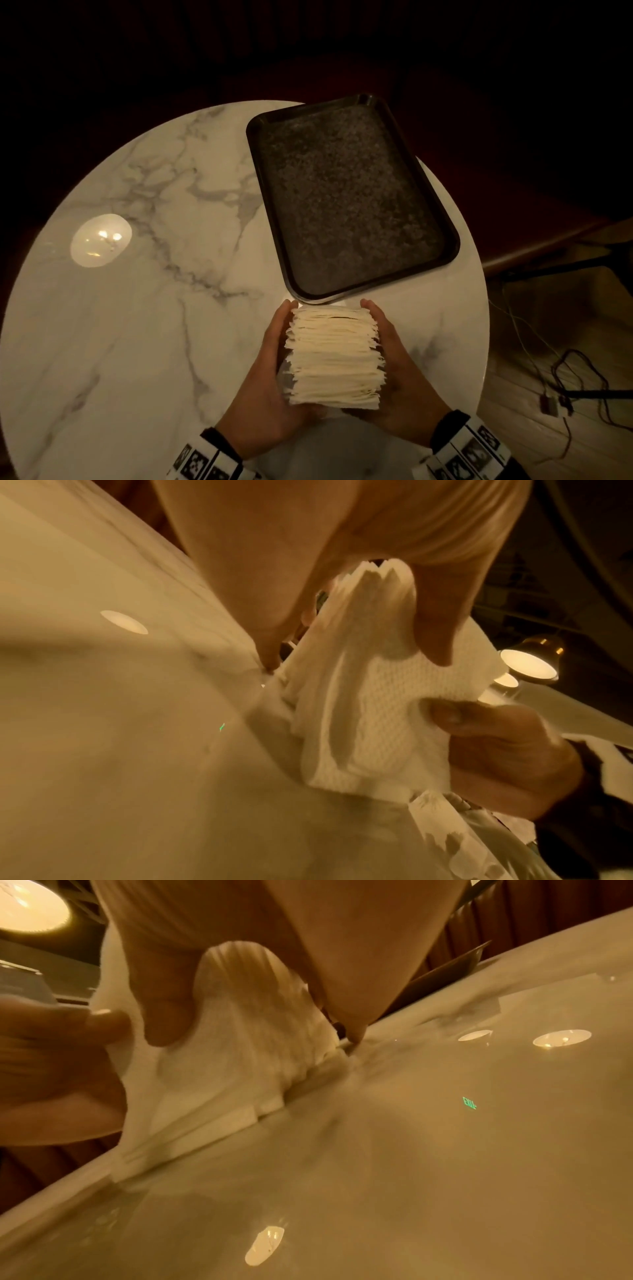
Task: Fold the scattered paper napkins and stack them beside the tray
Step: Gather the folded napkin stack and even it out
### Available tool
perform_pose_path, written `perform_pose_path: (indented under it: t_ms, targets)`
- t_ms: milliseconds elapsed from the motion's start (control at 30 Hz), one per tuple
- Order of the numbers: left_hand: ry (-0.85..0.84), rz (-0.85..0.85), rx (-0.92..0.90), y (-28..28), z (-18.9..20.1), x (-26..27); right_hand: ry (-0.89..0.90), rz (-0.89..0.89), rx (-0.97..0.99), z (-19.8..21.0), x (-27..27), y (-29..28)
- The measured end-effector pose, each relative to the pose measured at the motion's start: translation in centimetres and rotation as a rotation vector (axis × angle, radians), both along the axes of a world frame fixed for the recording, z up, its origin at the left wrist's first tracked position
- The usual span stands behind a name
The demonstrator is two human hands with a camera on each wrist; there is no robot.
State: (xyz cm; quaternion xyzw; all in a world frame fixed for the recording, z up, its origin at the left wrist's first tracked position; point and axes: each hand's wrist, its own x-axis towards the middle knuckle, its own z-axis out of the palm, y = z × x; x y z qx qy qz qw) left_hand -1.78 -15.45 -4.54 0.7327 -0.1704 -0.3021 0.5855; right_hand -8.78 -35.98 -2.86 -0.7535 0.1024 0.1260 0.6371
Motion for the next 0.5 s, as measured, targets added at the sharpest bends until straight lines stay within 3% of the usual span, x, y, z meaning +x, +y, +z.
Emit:
perform_pose_path:
  t_ms: [200, 333, 433, 500]
  targets:
    - [-0.094, -0.147, 0.054, -0.8, -0.2, 1.1, -0.040, -0.091, 0.032, 0.6, 0.4, 0.5]
    - [-0.220, -0.075, 0.080, -1.3, 2.0, 1.3, -0.094, -0.175, 0.087, 1.3, 0.1, 0.8]
    - [-0.320, 0.019, 0.012, -1.2, 4.8, 1.4, -0.098, -0.293, 0.261, 2.2, -0.2, 0.4]
    - [-0.351, -0.013, -0.003, -1.1, 5.6, 1.6, -0.111, -0.281, 0.314, 2.3, -0.1, 0.0]
